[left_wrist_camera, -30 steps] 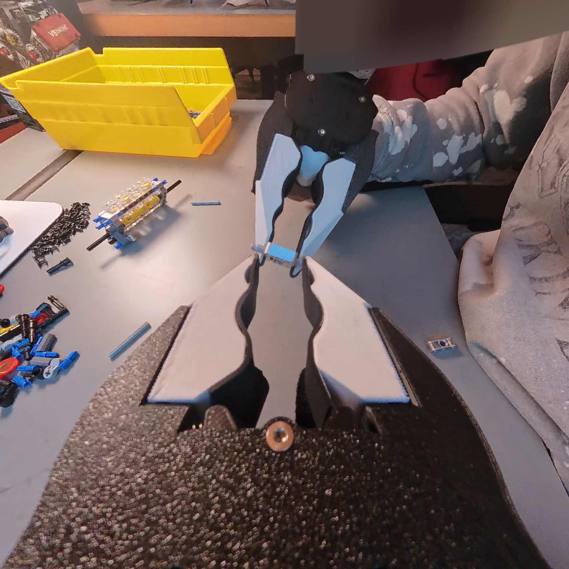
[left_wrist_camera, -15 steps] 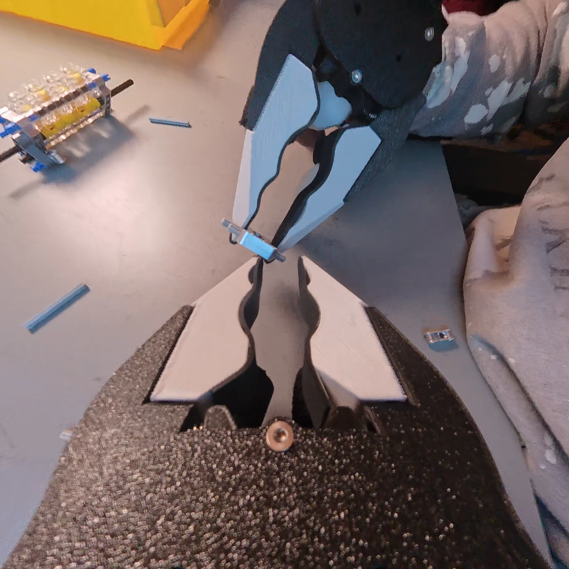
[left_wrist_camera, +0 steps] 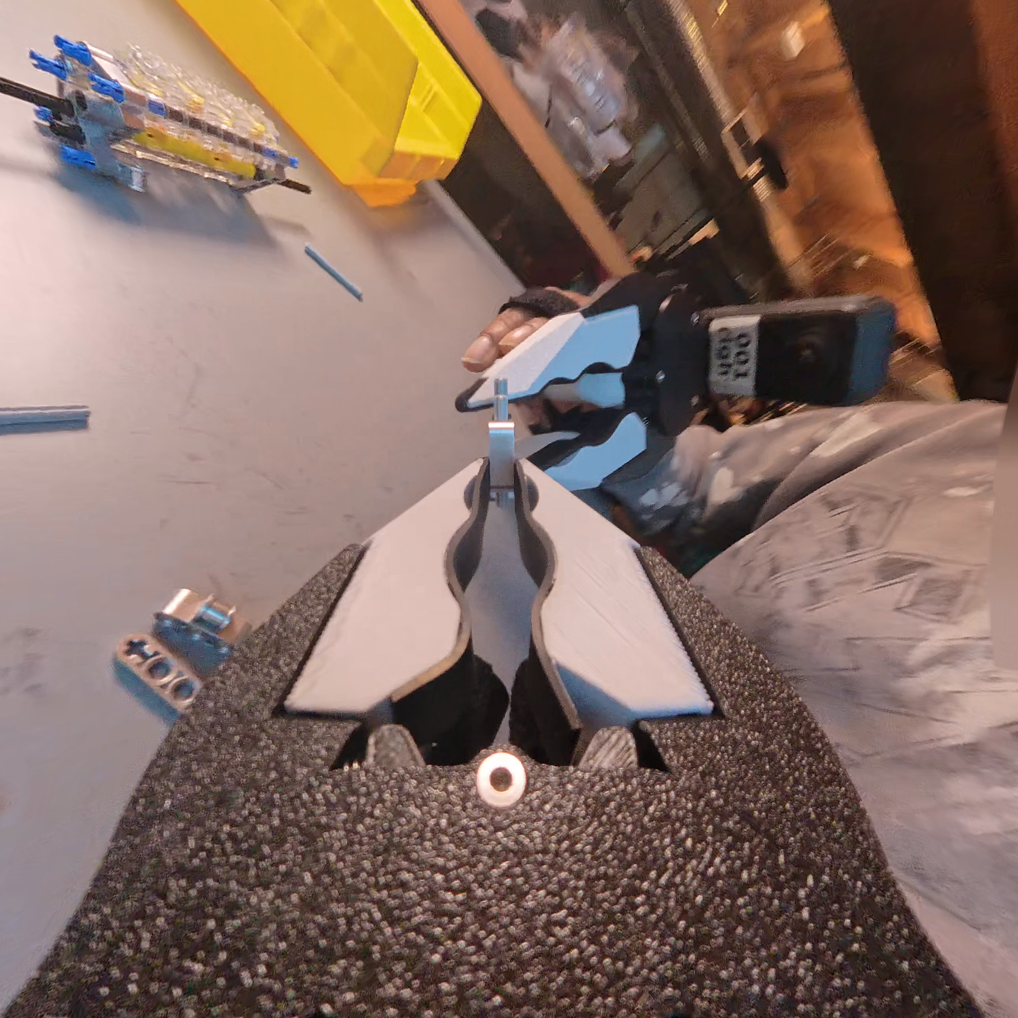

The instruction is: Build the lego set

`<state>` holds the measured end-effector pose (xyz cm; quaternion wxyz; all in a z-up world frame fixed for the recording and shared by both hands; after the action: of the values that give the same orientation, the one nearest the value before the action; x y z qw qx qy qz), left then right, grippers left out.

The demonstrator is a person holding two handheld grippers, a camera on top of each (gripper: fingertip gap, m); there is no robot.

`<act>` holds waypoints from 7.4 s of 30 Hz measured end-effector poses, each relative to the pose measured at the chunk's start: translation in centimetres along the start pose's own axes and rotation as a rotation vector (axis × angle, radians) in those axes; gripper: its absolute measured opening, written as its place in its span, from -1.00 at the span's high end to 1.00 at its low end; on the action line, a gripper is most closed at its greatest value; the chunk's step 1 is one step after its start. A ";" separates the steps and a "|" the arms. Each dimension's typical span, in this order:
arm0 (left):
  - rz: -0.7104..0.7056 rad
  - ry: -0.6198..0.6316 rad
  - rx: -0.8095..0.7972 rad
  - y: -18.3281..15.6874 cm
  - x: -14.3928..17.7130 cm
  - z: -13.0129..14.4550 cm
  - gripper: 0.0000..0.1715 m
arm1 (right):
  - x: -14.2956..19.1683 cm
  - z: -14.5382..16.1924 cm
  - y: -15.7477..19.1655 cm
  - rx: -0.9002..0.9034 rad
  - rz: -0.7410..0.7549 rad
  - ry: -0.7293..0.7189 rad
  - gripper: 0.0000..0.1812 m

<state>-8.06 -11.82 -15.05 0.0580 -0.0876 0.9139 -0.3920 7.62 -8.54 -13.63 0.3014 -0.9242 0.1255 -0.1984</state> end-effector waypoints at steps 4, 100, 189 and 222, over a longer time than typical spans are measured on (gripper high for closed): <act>0.136 -0.127 0.124 0.2 0.5 -0.3 0.93 | 0.5 -0.2 -0.8 -0.041 0.045 -0.075 0.32; 0.122 0.091 0.086 0.4 0.4 -0.1 0.93 | 0.5 0.3 -0.7 -0.148 -0.221 -0.088 0.49; 0.506 -0.054 0.336 -1.7 -3.0 2.5 0.93 | 3.1 -2.3 0.5 -0.090 -0.322 -0.327 0.54; 0.408 -0.085 0.373 -0.8 -2.4 2.4 0.93 | 2.0 -1.3 0.9 -0.142 -0.295 -0.260 0.55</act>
<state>-5.15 -13.59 -16.03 0.1893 0.0938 0.8214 -0.5299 8.72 -10.64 -12.63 0.2166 -0.9693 -0.0376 -0.1100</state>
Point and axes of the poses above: each gripper's, where its closed fingertips meet, x back along the fingers, z out of its underside, y = z × x across the jaws, the point moved 9 cm from there along x, back along the fingers, and after that the axes turned 15 degrees about z, right-handed, at the moved point
